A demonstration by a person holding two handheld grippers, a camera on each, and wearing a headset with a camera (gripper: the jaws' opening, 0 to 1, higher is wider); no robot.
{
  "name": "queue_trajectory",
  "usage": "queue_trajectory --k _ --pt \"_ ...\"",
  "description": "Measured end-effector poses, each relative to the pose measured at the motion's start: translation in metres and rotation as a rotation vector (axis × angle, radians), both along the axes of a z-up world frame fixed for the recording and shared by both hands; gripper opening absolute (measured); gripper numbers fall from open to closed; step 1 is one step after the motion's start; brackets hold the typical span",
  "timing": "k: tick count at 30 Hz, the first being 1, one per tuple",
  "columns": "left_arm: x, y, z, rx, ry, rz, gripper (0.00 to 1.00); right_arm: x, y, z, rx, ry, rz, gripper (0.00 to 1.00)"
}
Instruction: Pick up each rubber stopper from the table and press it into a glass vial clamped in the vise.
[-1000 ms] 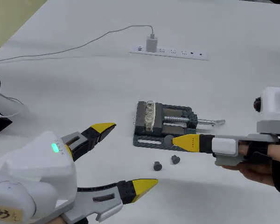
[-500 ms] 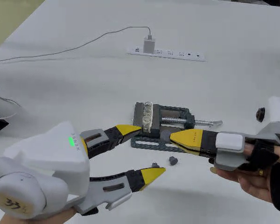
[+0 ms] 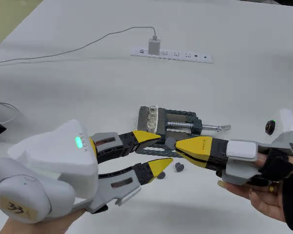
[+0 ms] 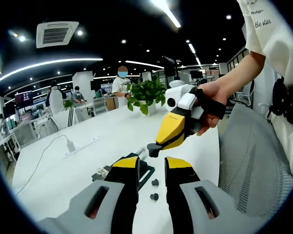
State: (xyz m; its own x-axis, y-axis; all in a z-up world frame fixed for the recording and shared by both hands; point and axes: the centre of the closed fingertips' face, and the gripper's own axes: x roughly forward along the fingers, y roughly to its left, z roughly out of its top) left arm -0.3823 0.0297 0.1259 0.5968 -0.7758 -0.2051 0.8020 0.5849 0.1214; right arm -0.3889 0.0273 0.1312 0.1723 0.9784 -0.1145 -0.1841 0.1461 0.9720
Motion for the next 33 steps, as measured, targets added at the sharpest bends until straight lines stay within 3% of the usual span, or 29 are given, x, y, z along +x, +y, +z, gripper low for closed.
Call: queue_trajectory --k 5,27,33 --pt "-0.003 -0.0016 0.0027 0.001 -0.013 -0.024 0.06 -0.0008 -0.0011 -0.0015 0.007 0.023 0.003 0.0" --pt "-0.0048 -0.0037 0.0061 -0.008 -0.022 -0.035 0.04 -0.0062 0.0005 0.0001 0.073 0.114 -0.023 0.0" --pt "-0.0065 -0.004 0.0063 -0.014 -0.017 -0.039 0.04 -0.0044 -0.0028 -0.0011 0.077 0.12 -0.019 0.0"
